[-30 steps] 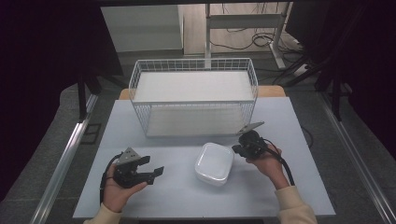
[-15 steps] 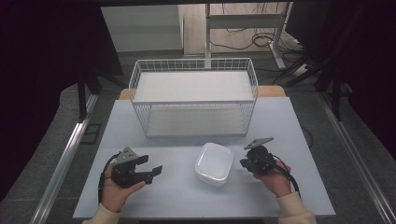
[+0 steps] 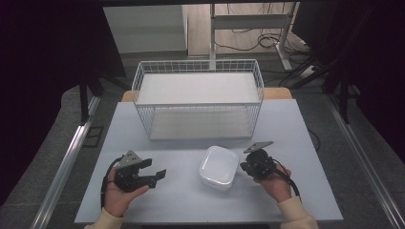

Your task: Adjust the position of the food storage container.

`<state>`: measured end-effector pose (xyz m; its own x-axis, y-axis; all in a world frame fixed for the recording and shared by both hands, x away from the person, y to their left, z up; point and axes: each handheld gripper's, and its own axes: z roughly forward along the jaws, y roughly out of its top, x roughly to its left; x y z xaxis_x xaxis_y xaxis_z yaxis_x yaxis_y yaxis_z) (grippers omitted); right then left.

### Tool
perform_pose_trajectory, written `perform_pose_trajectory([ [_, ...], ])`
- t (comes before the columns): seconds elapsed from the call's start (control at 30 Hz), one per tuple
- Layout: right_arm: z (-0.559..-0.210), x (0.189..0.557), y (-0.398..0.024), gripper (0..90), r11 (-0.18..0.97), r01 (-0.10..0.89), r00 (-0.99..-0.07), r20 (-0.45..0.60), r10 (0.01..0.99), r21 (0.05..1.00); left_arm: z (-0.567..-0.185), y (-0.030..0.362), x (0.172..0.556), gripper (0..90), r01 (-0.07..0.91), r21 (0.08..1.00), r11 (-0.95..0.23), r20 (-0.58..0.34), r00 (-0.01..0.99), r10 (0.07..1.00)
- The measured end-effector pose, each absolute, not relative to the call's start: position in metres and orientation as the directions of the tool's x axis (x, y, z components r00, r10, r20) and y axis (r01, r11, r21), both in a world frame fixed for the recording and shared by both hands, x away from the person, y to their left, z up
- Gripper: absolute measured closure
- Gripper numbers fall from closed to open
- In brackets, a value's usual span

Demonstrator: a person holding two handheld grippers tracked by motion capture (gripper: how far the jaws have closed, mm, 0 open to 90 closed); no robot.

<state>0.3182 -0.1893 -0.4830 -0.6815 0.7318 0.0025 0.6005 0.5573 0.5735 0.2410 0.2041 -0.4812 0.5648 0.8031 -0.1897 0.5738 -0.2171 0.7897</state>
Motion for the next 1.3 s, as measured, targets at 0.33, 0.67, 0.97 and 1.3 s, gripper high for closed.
perform_pose_trajectory([
  [0.33,-0.481,0.321,-0.181,89.5,0.563,0.588,-0.684,-0.015,0.73,0.582,-0.481,0.206,0.241,27.8,0.573,0.791,-0.215,-0.189,0.562,0.805],
  [0.67,-0.481,0.324,-0.169,89.5,0.568,0.571,-0.696,-0.018,0.718,0.594,-0.481,0.206,0.242,27.8,0.575,0.79,-0.213,-0.19,0.559,0.807],
  [0.97,-0.484,0.328,-0.156,89.5,0.579,0.557,-0.71,-0.02,0.704,0.596,-0.482,0.206,0.242,27.8,0.581,0.787,-0.209,-0.193,0.553,0.811],
  [1.3,-0.485,0.328,-0.142,89.5,0.598,0.535,-0.729,-0.031,0.684,0.597,-0.482,0.208,0.243,27.8,0.581,0.787,-0.209,-0.191,0.551,0.813],
])
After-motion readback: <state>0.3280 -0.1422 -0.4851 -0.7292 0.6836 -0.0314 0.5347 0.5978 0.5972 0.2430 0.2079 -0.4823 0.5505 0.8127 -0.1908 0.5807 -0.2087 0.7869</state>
